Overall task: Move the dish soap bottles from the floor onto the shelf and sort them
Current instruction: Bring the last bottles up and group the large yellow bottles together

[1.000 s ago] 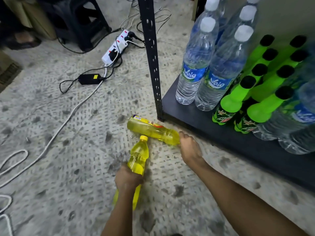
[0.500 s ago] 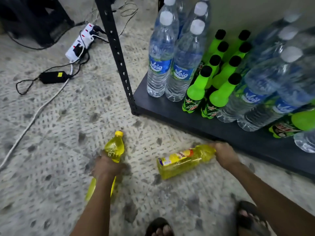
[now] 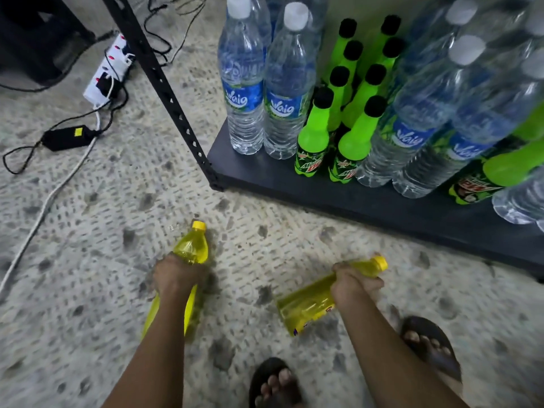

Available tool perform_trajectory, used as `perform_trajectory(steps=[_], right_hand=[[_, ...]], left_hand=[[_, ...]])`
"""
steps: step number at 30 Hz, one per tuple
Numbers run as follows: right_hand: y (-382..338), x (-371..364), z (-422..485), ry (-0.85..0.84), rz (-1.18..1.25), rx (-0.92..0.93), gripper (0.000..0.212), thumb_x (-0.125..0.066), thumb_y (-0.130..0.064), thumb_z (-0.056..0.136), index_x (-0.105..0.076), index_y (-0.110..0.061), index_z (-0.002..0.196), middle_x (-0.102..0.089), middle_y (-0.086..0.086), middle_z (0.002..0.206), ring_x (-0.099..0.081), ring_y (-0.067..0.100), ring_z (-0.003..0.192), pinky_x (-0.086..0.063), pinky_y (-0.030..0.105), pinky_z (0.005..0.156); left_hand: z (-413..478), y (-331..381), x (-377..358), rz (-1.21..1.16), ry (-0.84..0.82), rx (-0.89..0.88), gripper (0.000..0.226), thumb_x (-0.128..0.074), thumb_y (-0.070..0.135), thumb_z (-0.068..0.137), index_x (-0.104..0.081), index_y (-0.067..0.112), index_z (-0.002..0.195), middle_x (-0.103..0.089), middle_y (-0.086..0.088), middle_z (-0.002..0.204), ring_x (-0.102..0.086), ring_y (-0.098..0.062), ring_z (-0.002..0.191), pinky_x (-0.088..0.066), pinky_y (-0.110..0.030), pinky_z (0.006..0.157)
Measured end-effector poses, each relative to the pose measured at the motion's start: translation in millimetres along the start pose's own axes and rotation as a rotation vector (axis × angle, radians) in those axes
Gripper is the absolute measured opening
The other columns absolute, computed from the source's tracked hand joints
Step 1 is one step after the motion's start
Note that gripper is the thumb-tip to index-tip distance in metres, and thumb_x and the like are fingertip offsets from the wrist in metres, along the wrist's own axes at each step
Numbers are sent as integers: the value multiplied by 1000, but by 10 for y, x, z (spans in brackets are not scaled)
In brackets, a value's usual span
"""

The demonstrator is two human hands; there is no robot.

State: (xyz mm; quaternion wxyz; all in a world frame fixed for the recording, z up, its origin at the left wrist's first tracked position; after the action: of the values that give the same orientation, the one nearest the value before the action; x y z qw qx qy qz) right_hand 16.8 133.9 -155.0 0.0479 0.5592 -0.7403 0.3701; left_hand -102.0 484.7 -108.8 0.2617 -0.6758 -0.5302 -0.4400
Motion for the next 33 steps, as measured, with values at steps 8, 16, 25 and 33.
perform_trajectory(steps=[8, 16, 25, 33], right_hand=[[-139, 116, -23, -262, 124, 368, 106, -87, -44, 28, -59, -31, 129, -76, -1, 99, -73, 29, 90, -58, 49, 89], [-1532, 1324, -1444, -432, 110, 873, 88, -91, -41, 38, -63, -31, 121, -76, -7, 94, -73, 19, 89, -59, 46, 87], [-2939, 3684, -3131, -451, 451, 1287, 79, -95, -4, 51, -65, -20, 122, -77, -2, 97, -75, 17, 87, -62, 43, 82], [-4372, 4967, -4027, -277, 647, 1544, 103, -97, -31, 34, -61, -28, 131, -75, -6, 110, -73, 13, 100, -60, 41, 89]], left_hand=[[-684, 475, 227, -261, -169, -232, 51, -88, 33, 67, -69, 12, 109, -71, -14, 108, -65, -34, 105, -45, -31, 72], [-2026, 1149, 1236, -750, -148, -485, 39, -92, 38, 56, -75, 26, 90, -76, 8, 85, -69, -17, 87, -55, -36, 86], [-3874, 1800, 3067, -1027, 80, -962, 64, -84, 63, 32, -73, 34, 88, -76, 16, 81, -73, -13, 83, -59, -47, 82], [-5066, 2998, 4529, -1101, 205, -1240, 75, -81, 70, 30, -75, 30, 94, -77, 9, 89, -73, -15, 88, -59, -43, 84]])
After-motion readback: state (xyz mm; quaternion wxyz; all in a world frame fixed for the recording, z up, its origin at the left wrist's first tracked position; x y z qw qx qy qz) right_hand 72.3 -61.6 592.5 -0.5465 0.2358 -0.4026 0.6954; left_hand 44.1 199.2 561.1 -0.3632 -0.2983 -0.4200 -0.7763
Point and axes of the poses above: each hand's wrist, its own z-axis towards the middle knuckle, its own x-axis out of the back of the hand, y = z × x, the point moved 4 cm from there along z, towards the middle knuckle
